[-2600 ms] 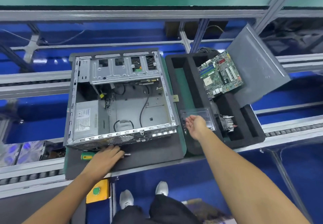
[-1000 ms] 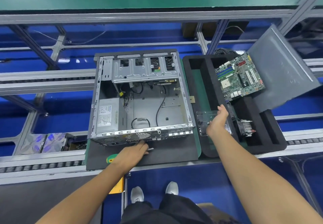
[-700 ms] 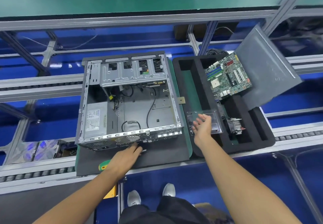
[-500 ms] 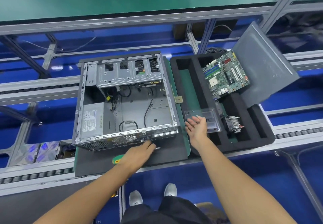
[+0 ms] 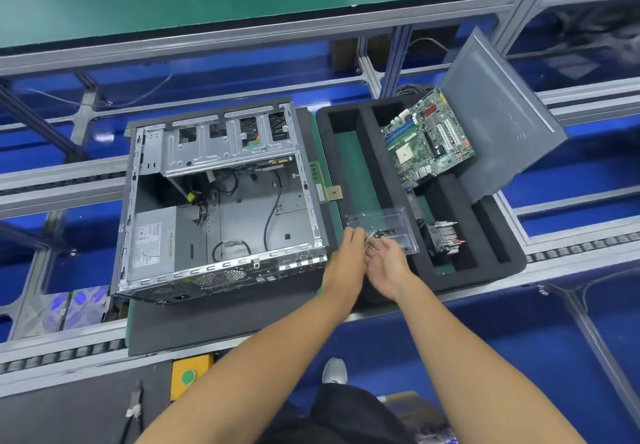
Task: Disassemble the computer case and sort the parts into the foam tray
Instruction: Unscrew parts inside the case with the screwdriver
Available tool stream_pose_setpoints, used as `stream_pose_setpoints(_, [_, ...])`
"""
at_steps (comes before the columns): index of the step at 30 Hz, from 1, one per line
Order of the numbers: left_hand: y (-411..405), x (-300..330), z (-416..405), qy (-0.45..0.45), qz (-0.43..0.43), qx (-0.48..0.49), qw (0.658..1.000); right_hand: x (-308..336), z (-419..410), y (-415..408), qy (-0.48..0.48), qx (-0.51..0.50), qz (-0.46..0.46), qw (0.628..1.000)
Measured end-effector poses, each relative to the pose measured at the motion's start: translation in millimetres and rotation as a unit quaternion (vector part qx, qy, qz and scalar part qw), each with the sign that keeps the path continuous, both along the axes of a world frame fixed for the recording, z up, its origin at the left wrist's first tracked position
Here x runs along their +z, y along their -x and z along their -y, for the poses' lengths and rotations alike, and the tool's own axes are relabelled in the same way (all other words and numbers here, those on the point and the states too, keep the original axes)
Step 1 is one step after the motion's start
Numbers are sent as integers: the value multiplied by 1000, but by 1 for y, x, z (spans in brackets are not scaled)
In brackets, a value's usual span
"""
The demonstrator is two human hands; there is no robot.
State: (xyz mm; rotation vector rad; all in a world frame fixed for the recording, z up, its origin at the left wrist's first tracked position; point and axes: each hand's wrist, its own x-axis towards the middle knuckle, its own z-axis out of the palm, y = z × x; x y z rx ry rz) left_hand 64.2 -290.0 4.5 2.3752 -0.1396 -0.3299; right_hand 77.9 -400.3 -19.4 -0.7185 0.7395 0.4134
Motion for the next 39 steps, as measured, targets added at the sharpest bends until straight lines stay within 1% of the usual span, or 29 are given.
stream_pose_setpoints(1, [-2, 2, 8, 25, 4, 23, 999, 1, 3, -2, 9, -5, -8, 1000])
stream_pose_setpoints(3, [-6, 5, 23, 45, 15, 16, 999, 2, 9, -9, 24, -16, -29, 999])
stream_pose_setpoints(5, [-13, 7, 32, 9, 5, 32, 999, 4, 15, -17, 27, -29, -40, 998])
stream_pose_setpoints(6, [-18, 11, 37, -7, -13, 43, 999, 6, 18, -22, 27, -27, -35, 999])
stream_pose_setpoints(9, [-40, 25, 43, -30, 1, 59, 998, 12, 21, -34, 58, -11, -13, 998])
stream_pose_setpoints(10, [-48, 29, 43, -20, -1, 76, 997, 14, 20, -38, 69, -11, -8, 998])
stream_pose_setpoints(11, [-57, 31, 43, -16, -8, 90, 996, 17, 19, -43, 79, -10, -3, 997])
stream_pose_setpoints(14, [-87, 25, 39, -26, -96, 138, 985, 21, 13, -56, 130, 3, -9, 991])
stream_pose_setpoints(16, [-105, 18, 36, -114, -134, 136, 975, 19, 13, -62, 160, 27, -11, 987])
stream_pose_setpoints(18, [-118, 11, 30, -205, -115, 116, 965, 20, 12, -65, 172, 65, -7, 983])
stream_pose_setpoints(20, [-130, 8, 24, -247, -103, 107, 958, 19, 12, -68, 189, 108, -6, 976])
stream_pose_setpoints(22, [-136, 13, 20, -281, -98, 84, 951, 15, 14, -69, 213, 139, -16, 967])
stream_pose_setpoints(24, [-141, 15, 19, -337, -78, 17, 938, 11, 16, -69, 225, 142, -21, 964])
stream_pose_setpoints(27, [-144, 18, 13, -452, -49, -82, 887, 11, 18, -69, 231, 130, -18, 964])
stream_pose_setpoints(30, [-143, 18, 11, -529, -22, -158, 833, 14, 16, -69, 230, 99, -21, 968])
stream_pose_setpoints(32, [-145, 15, 10, -555, -16, -209, 805, 17, 12, -70, 229, 79, -24, 970])
stream_pose_setpoints(35, [-149, 20, 5, -574, -20, -262, 775, 26, 5, -76, 257, 54, -13, 965])
stream_pose_setpoints(37, [-152, 29, 2, -566, -15, -286, 773, 35, -3, -83, 281, 63, 13, 957])
stream_pose_setpoints(39, [-156, 41, 0, -548, 10, -308, 777, 49, -16, -90, 306, 72, 48, 948])
